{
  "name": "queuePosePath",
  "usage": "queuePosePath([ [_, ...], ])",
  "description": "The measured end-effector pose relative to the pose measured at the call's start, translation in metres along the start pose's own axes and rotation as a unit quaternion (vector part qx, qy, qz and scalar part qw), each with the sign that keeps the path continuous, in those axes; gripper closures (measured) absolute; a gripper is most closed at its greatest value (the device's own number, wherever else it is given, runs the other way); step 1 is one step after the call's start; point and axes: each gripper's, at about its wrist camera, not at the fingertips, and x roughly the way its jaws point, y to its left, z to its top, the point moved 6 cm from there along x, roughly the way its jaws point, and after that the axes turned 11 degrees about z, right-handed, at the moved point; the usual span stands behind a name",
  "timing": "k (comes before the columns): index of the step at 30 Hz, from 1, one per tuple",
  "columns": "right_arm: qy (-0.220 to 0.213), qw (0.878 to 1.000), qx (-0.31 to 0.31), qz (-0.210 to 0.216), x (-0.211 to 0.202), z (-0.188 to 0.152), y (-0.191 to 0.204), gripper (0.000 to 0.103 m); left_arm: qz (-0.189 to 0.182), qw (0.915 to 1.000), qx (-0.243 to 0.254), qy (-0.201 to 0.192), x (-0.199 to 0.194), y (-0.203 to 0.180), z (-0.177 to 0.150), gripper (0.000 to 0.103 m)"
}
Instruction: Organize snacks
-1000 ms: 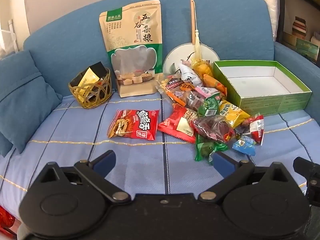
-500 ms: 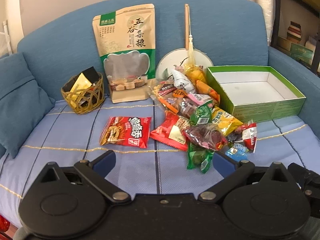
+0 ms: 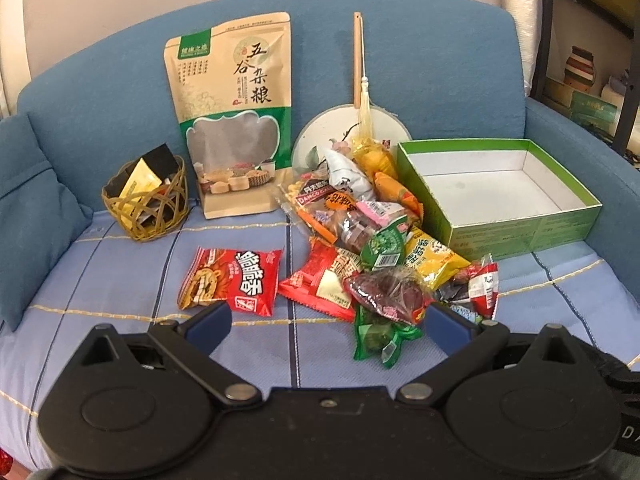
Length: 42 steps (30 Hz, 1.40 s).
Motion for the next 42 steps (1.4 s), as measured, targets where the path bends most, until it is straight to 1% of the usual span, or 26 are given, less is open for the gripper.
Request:
queuePosePath([
  [13, -0.008, 1.000, -0.001, -0.001, -0.0049, 0.0029, 0.0012, 0.000, -0.005, 1.0000, -0.001, -0.005, -0.0066, -0.0007, 0.0009, 0.000],
  [42, -0.005, 1.000, 0.001, -0.001, -0.0013, 0.0026, 0.0013, 0.000, -0.013, 0.9999, -0.008, 0.005, 0.0004, 0.0013, -0.0033, 0.000],
])
